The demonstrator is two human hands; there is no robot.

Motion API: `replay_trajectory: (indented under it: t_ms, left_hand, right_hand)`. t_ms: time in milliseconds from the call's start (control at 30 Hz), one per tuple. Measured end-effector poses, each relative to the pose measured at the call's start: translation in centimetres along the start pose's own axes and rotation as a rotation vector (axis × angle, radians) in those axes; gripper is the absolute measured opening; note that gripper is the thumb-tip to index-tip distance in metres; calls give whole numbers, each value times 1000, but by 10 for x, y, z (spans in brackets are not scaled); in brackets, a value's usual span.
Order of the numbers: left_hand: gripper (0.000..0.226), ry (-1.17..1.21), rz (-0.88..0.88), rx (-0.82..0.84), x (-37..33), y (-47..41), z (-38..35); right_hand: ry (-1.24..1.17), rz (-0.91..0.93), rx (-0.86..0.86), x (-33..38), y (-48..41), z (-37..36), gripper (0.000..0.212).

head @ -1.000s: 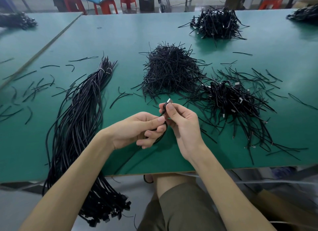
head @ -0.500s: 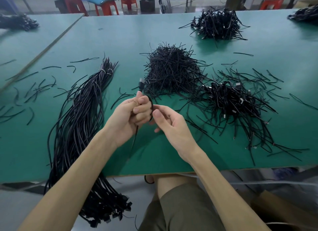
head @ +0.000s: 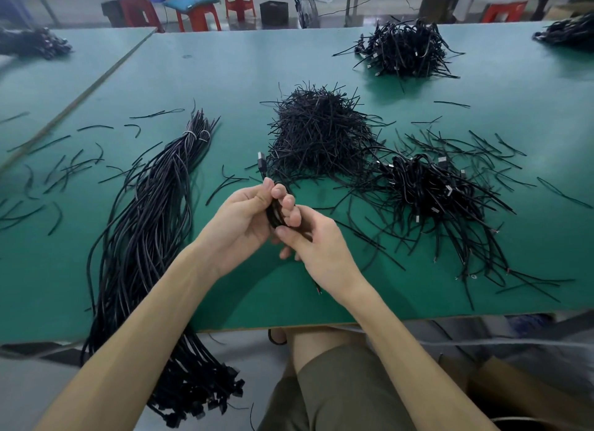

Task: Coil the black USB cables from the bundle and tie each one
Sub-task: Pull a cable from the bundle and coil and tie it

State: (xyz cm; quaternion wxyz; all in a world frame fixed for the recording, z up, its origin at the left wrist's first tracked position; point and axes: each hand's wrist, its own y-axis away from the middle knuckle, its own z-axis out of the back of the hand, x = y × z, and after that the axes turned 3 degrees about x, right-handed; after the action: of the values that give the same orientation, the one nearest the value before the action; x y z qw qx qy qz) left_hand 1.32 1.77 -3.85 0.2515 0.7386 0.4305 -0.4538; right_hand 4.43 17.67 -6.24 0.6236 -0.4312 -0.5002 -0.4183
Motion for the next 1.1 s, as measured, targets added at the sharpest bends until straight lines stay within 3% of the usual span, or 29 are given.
replay_trajectory:
  t_ms: [133,267,500,700,1100]
  left_hand:
    - [28,-15,5,47,0,0,-2]
    - [33,-42,50,58,1,1,-6]
    - [29,-126,54,33,-4,1,-6]
    - [30,-267,-74,-120,5,0,-6]
    - [31,-432,-135,-26,6,4,-8]
  right_hand:
    - [-73,1,-6,-1,-1,1,26]
    - [4,39,15,-3,-2,-2,45]
    - [-10,18,-45,-5,-2,-1,11]
    - [64,60,-45,-2,-3,-2,14]
    - [116,11,-76,1,0,-4,14]
